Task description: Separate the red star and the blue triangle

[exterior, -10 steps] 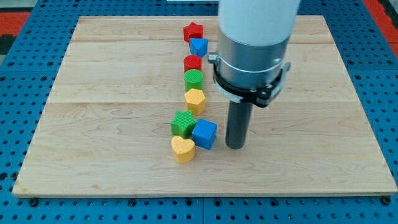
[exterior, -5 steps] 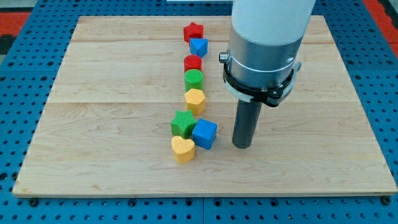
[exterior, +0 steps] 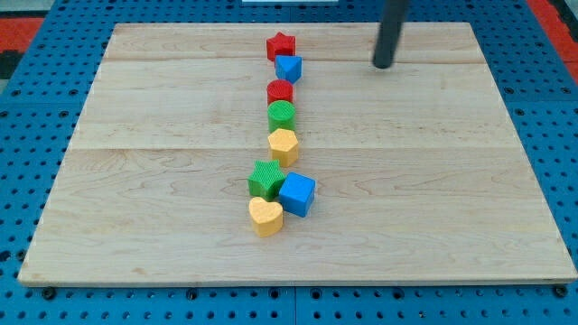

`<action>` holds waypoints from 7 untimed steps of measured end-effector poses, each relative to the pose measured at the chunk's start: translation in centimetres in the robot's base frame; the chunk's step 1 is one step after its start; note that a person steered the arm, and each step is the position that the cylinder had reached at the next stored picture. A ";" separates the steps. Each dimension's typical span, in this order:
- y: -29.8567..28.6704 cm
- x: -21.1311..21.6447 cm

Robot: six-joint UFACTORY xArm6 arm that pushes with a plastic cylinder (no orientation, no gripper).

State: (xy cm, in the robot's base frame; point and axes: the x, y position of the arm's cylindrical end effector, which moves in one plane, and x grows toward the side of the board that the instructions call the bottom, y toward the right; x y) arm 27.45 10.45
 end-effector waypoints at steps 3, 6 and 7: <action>2.6 -4.9; -8.9 -0.4; -14.6 -0.3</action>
